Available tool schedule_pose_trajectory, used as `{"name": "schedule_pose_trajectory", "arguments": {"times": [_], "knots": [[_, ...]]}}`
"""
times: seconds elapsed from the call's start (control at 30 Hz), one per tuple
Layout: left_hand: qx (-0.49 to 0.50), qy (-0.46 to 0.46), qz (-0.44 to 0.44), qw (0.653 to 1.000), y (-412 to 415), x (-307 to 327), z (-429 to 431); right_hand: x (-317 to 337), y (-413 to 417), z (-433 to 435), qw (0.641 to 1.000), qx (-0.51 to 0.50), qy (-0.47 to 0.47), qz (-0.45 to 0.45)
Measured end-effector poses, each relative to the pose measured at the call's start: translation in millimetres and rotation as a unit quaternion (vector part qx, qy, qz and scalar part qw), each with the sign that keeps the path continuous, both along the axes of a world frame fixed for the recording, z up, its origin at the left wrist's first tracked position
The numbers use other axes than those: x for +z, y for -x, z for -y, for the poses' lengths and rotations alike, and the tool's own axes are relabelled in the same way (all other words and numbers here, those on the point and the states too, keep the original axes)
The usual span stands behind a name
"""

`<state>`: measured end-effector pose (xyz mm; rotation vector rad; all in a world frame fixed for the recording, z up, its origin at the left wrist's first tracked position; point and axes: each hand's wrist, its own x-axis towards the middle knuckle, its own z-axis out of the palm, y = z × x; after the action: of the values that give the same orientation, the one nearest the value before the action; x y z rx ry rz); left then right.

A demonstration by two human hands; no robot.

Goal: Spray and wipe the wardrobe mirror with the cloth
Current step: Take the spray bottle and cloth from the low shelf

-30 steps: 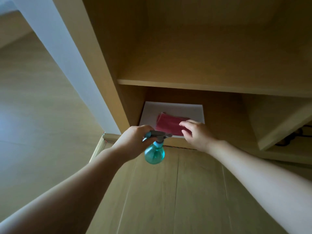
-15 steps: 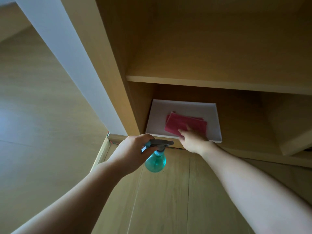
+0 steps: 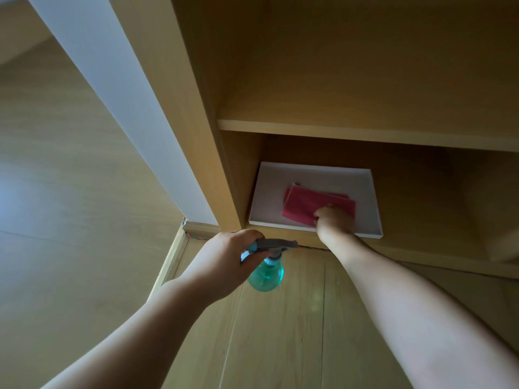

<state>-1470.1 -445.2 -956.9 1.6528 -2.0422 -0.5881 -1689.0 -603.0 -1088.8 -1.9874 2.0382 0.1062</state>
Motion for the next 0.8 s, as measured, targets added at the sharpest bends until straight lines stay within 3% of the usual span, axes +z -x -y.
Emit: {"name": "schedule_pose_trajectory", "arguments": {"times": [0.2,0.4,0.6,0.8], "knots": [[-0.006,-0.007,0.004,1.000,-1.8,0.9,-1.5,-1.6,2.0,-6.0,0.998,-0.011,0.053,0.046],[-0.020,-0.023,0.001,1.000,4.6,2.6,1.4,25.0,18.8,-12.8,0.988,0.065,0.128,0.060],[-0.067,-0.008,0.021,0.997,26.5,10.7,9.7,71.9,31.2,-50.9,0.949,0.130,0.206,0.200],[-0.088,0.022,0.012,0.996,54.5,38.5,13.7,141.7,56.3,-97.1,0.904,0.169,0.175,0.351]]}}
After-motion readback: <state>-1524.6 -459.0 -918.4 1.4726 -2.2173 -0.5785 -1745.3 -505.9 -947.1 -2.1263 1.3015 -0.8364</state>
